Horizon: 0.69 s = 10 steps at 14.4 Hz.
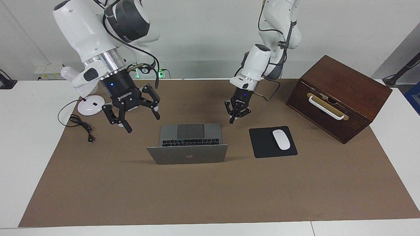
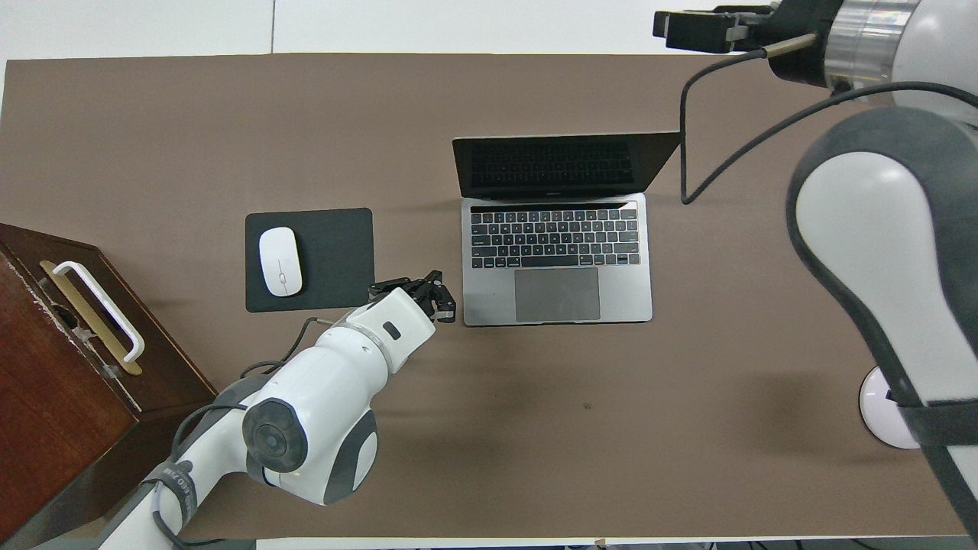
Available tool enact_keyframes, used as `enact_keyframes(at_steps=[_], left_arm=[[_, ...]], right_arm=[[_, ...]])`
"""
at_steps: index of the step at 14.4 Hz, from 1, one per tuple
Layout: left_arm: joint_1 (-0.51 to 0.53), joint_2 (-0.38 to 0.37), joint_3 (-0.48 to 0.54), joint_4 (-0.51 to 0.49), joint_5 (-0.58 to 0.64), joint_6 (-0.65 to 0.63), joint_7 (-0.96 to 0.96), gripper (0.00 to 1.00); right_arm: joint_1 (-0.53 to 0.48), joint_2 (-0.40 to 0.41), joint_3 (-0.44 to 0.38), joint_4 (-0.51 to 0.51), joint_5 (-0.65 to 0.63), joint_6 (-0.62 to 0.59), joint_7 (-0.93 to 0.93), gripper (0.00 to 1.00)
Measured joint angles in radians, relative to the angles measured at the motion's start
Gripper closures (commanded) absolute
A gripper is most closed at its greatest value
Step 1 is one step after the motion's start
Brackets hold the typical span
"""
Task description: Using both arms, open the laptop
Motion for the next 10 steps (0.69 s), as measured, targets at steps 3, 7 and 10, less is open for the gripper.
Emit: enact_keyframes(at_steps=[3,7,10], left_arm=[[0.06,-0.066,0.002,0.032,0.0,-0.186,0.054,1.0],[0.219,-0.147,0.006,0.187,0.004,-0.587,0.188,1.0],[0.32,-0.188,0.008,0.268,0.056,-0.791,0.25,1.0]], right_arm=[[-0.012,-0.067,-0.006,0.001,-0.172,-0.235,0.001,0.0],[-0.014,-0.138,-0.007,0.001,-0.282,-0.489,0.074,0.0],[-0.028,-0.172,-0.01,0.0,-0.319,-0.612,0.208,0.0]])
